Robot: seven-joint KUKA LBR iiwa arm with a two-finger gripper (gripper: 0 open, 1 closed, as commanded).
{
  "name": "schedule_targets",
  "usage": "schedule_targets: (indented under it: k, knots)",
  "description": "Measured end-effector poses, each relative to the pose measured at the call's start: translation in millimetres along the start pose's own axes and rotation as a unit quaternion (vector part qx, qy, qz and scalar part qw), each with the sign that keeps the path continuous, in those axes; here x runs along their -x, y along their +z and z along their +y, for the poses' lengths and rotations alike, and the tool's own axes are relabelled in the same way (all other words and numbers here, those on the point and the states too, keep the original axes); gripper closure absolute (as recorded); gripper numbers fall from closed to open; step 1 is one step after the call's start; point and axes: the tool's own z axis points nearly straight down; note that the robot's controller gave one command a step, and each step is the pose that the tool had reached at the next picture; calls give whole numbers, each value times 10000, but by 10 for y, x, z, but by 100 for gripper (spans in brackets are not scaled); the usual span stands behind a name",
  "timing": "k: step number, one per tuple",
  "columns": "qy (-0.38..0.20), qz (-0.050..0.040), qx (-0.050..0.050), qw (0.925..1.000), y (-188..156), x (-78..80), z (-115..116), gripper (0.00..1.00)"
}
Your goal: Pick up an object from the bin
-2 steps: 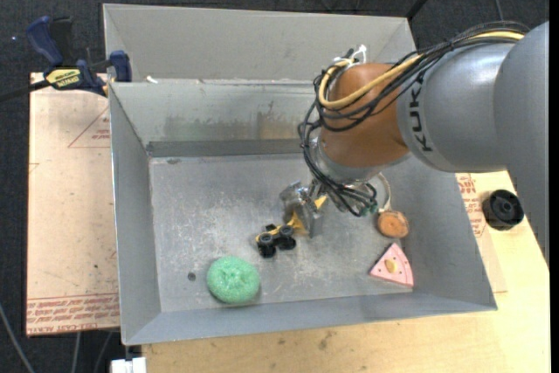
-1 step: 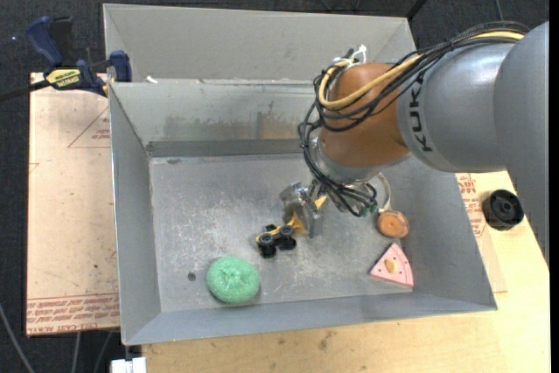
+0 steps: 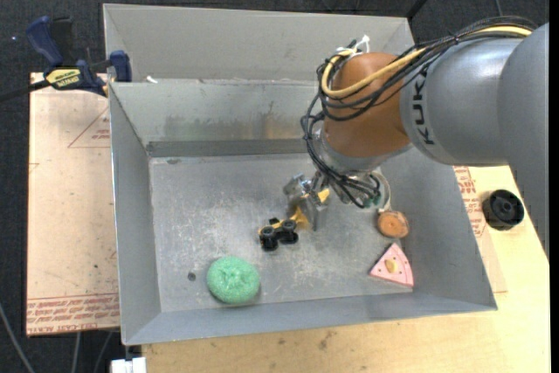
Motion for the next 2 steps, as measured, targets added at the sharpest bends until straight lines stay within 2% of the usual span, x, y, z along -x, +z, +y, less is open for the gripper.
schedule_targets:
  k: [1, 2]
  knots:
    - [0, 6, -2, 10000, -11, 177, -155, 100]
    - [42, -6, -6, 10000, -43, 344, -553, 100]
